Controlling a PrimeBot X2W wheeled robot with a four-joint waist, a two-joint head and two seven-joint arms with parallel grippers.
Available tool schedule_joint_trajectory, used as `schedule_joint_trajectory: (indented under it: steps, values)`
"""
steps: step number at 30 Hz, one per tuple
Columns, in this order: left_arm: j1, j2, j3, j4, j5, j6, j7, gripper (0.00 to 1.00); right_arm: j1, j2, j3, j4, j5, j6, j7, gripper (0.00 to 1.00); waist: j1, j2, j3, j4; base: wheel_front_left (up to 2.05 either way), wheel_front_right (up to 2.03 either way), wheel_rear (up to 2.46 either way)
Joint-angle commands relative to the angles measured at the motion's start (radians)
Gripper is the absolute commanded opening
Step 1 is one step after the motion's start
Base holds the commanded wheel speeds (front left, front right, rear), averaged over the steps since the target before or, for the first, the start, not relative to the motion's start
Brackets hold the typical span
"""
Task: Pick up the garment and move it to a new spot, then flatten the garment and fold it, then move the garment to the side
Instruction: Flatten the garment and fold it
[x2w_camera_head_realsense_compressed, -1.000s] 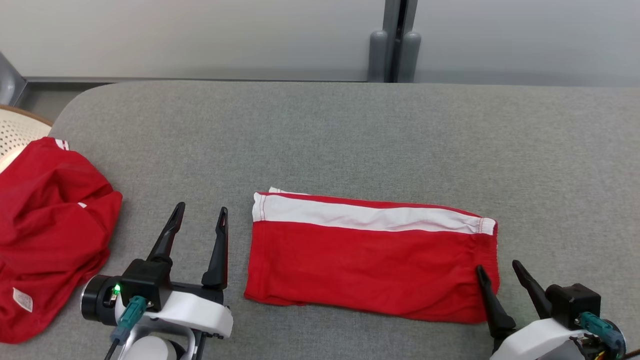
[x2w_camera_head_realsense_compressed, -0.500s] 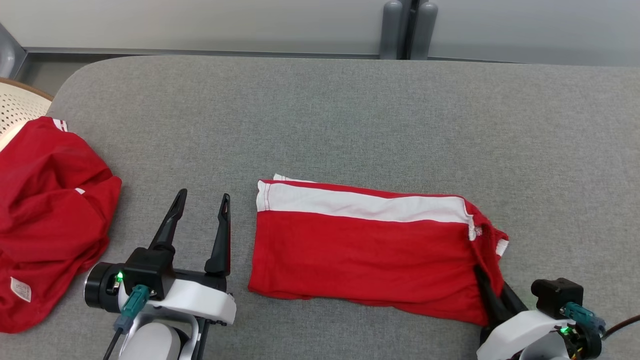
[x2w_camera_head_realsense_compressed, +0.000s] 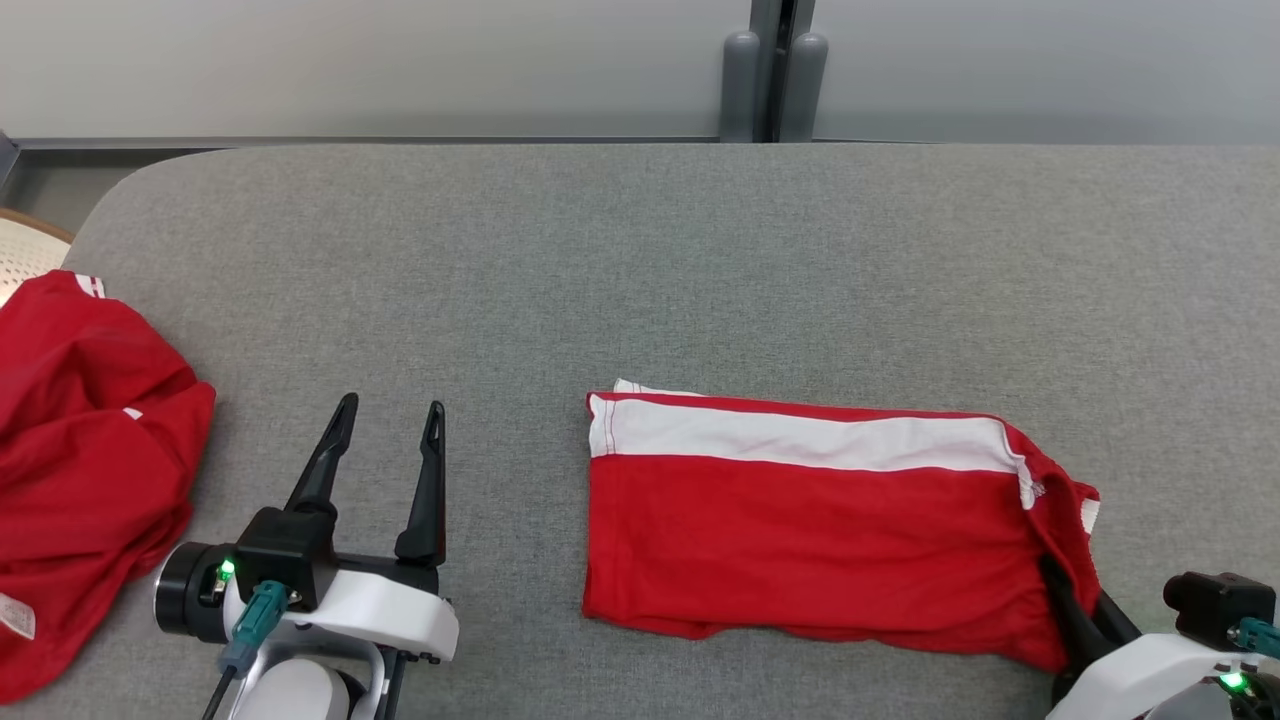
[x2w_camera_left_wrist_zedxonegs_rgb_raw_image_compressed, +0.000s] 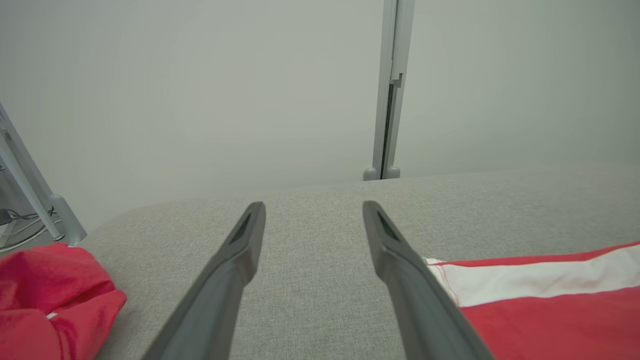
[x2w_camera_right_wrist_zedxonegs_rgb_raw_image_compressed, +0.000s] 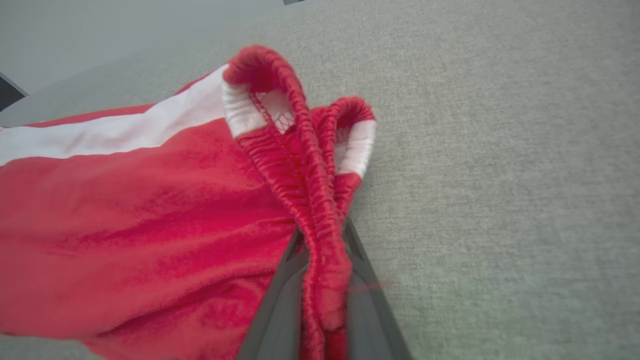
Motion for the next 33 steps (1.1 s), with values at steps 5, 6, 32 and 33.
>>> schedule_joint_trajectory:
  steps: [5,6,32,33]
  values:
    - [0.024,0.006,-0.002,0.002,-0.01,0.009,0.006,1.0,0.02,-0.007,0.042,-0.154,0.18,-0.002,0.121,0.0,0.0,0.0,-0.029,-0.024,0.0,0.0,0.0]
    - [0.024,0.005,-0.005,0.002,-0.01,0.008,0.007,1.0,0.022,-0.006,0.046,-0.189,0.219,-0.002,0.149,0.0,0.0,0.0,-0.032,-0.023,0.0,0.0,0.0]
    - [-0.042,-0.042,-0.064,0.041,-0.017,-0.016,-0.009,1.0,-0.284,0.186,0.361,-0.023,0.5,-0.001,0.302,0.0,0.0,0.0,0.014,0.151,0.0,0.0,0.0]
    - [-0.045,-0.042,-0.064,0.043,-0.017,-0.016,-0.01,1.0,-0.293,0.186,0.374,-0.015,0.506,-0.001,0.294,0.0,0.0,0.0,0.016,0.152,0.0,0.0,0.0]
